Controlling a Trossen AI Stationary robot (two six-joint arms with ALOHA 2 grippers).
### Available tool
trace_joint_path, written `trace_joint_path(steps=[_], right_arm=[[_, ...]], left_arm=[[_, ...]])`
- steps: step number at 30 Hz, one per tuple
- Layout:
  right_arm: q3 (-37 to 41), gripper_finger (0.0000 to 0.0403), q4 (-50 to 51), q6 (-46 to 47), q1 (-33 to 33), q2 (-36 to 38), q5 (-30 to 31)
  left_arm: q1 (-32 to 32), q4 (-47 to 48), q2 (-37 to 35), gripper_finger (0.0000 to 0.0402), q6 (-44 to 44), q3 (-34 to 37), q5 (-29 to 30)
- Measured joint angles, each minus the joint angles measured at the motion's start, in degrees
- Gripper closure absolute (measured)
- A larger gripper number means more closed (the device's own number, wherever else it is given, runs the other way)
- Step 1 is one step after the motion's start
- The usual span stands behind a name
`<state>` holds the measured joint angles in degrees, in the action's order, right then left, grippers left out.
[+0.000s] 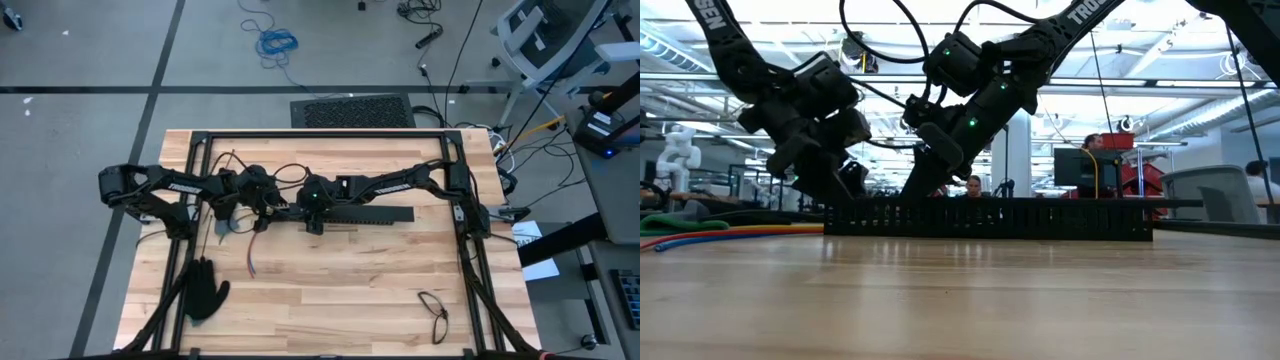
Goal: Ziptie cables
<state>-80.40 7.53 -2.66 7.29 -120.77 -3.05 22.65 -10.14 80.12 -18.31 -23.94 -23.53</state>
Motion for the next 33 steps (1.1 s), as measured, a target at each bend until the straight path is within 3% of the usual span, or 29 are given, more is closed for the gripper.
trace_joint_path(steps=[12,23,33], right_arm=[[-0.02,0.0156,-0.04,0.02,0.0,0.0,0.03],[-0.02,0.0156,-0.04,0.02,0.0,0.0,0.01],[0.09,0.0156,-3.08,-0.18,0.0,-0.2,0.03]], left_arm=[[0.0,-3.84,0.45,0.0112,1.43,0.0,-0.04],[-0.02,-3.66,0.43,0.0175,4.09,0.0,-0.33],[-0.15,-2.59,0.32,0.0182,4.47,-0.04,-0.28]])
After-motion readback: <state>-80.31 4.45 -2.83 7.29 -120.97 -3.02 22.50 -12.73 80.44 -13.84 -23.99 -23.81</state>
